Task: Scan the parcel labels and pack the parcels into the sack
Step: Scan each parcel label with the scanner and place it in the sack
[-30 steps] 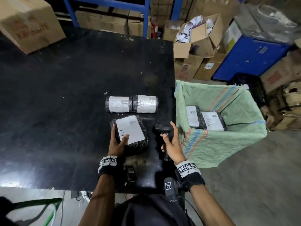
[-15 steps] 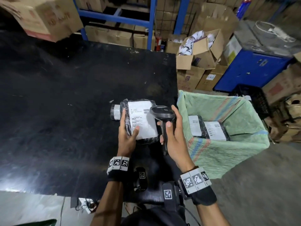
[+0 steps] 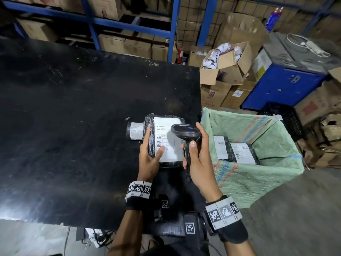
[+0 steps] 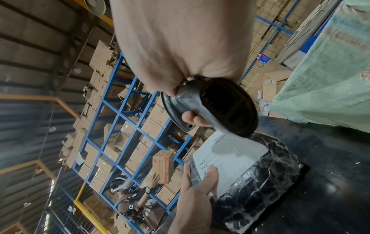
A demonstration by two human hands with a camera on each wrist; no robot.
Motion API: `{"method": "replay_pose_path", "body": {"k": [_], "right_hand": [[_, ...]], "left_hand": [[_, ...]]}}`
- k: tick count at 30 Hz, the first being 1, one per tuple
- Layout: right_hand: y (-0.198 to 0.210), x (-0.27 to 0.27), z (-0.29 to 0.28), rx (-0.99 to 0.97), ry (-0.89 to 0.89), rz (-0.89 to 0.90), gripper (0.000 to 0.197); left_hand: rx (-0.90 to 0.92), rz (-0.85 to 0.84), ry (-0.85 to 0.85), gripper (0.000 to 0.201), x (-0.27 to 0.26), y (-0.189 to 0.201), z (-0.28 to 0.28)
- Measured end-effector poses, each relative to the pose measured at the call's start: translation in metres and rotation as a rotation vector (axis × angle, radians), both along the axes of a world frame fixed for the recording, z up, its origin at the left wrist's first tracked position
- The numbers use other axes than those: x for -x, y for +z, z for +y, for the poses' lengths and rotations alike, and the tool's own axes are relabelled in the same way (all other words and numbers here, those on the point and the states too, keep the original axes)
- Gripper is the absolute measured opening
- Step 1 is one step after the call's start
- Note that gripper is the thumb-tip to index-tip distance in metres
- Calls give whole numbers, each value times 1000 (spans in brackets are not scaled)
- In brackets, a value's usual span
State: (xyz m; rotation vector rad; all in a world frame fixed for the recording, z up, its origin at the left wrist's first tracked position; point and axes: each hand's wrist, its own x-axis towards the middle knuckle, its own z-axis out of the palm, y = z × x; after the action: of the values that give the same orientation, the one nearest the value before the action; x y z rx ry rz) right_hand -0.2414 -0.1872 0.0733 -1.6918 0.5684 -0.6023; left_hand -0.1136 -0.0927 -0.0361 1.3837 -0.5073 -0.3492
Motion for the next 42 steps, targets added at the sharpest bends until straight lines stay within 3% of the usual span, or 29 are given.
{"method": "replay_pose_path", "body": {"k": [12, 19, 24, 31, 42], "right_hand": [[6, -1, 7, 28, -1, 17, 47], [-4, 5, 7, -50, -2, 52, 46], [-33, 16, 5, -116, 14, 145, 46], [-105, 21, 1, -163, -26, 342, 48], [-174, -27, -1, -185, -79, 485, 46]], "left_hand": [[2, -2, -26, 82, -7, -4, 0], [-32, 33, 12, 83, -15, -15, 9], [-54, 68, 74, 83, -25, -27, 28], [-50, 72, 172, 90, -38, -39, 55], [-8, 184, 280, 81, -40, -44, 81]]}}
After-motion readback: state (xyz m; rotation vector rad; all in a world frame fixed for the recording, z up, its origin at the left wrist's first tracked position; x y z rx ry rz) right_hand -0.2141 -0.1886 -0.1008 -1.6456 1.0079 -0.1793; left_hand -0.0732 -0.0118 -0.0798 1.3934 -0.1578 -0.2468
